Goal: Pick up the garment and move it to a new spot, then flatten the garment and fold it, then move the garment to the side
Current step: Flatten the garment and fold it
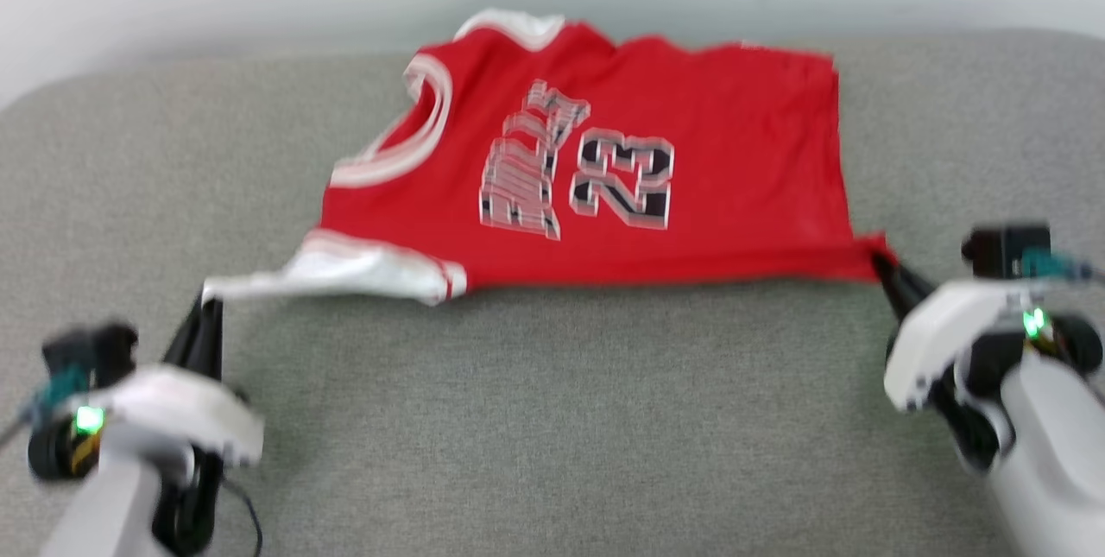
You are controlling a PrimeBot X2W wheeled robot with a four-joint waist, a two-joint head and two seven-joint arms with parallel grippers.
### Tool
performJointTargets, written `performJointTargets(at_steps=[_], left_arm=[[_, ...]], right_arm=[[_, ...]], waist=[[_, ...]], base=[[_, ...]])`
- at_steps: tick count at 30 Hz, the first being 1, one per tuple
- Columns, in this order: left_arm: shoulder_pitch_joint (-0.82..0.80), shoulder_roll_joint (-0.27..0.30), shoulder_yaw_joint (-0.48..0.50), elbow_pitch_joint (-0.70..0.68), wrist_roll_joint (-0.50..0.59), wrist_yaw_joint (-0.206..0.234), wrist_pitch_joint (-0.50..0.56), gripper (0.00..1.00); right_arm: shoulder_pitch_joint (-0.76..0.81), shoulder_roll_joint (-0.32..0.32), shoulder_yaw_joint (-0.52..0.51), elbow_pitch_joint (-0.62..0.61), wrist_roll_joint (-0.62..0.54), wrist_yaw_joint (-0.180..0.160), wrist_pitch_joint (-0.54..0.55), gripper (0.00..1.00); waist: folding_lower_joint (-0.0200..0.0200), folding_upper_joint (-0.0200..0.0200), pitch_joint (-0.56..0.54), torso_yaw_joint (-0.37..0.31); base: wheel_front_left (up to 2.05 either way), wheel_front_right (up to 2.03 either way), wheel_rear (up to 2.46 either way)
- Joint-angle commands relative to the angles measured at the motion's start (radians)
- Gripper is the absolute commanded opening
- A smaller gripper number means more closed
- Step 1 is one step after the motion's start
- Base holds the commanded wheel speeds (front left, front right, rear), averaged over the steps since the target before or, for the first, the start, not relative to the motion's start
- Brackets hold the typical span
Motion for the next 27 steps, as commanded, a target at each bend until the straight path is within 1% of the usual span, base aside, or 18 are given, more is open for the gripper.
performJointTargets(at_steps=[1,5,8,11,13,17,19,22,25,27], left_arm=[[0.043,0.015,0.017,-0.030,-0.005,0.021,-0.007,0.00],[0.260,0.017,0.063,-0.201,-0.028,0.107,-0.007,0.00],[0.407,0.014,0.078,-0.333,-0.038,0.169,0.013,0.00],[0.544,0.011,0.101,-0.468,-0.047,0.244,0.027,0.00],[0.609,0.009,0.112,-0.552,-0.050,0.282,0.041,0.00],[0.706,0.021,0.122,-0.686,-0.042,0.340,0.071,0.00],[0.718,0.029,0.126,-0.742,-0.035,0.357,0.080,0.00],[0.693,0.035,0.112,-0.796,-0.027,0.358,0.094,0.00],[0.625,0.038,0.089,-0.821,-0.021,0.337,0.107,0.00],[0.570,0.040,0.067,-0.814,-0.018,0.312,0.119,0.00]], right_arm=[[0.036,-0.018,-0.006,-0.019,0.008,-0.002,-0.006,0.00],[0.193,-0.031,-0.041,-0.121,0.042,-0.002,-0.002,0.00],[0.305,-0.041,-0.070,-0.208,0.041,-0.002,0.015,0.00],[0.427,-0.040,-0.119,-0.302,0.023,-0.002,0.047,0.00],[0.498,-0.028,-0.168,-0.377,0.003,-0.002,0.073,0.00],[0.621,0.007,-0.257,-0.521,-0.045,-0.002,0.148,0.00],[0.649,0.031,-0.295,-0.591,-0.070,-0.002,0.186,0.00],[0.660,0.070,-0.329,-0.663,-0.098,-0.002,0.237,0.00],[0.626,0.091,-0.340,-0.709,-0.126,-0.002,0.283,0.00],[0.598,0.096,-0.336,-0.723,-0.139,-0.002,0.306,0.00]], waist=[[0.0003,0.0000,-0.033,-0.002],[0.0003,0.0000,-0.074,-0.003],[0.0003,0.0000,-0.097,0.007],[0.0003,0.0000,-0.128,0.017],[0.0003,0.0000,-0.135,0.028],[0.0003,0.0000,-0.146,0.046],[0.0003,0.0000,-0.144,0.049],[0.0003,0.0000,-0.140,0.053],[0.0003,0.0000,-0.117,0.057],[0.0003,0.0000,-0.101,0.059]], base=[[0.00,0.00,0.00],[0.00,0.00,0.00],[0.00,0.00,0.00],[0.00,0.00,0.00],[0.00,0.00,0.00],[0.00,0.00,0.00],[0.00,0.00,0.00],[0.00,0.00,0.00],[0.00,0.00,0.00],[0.00,0.00,0.00]])
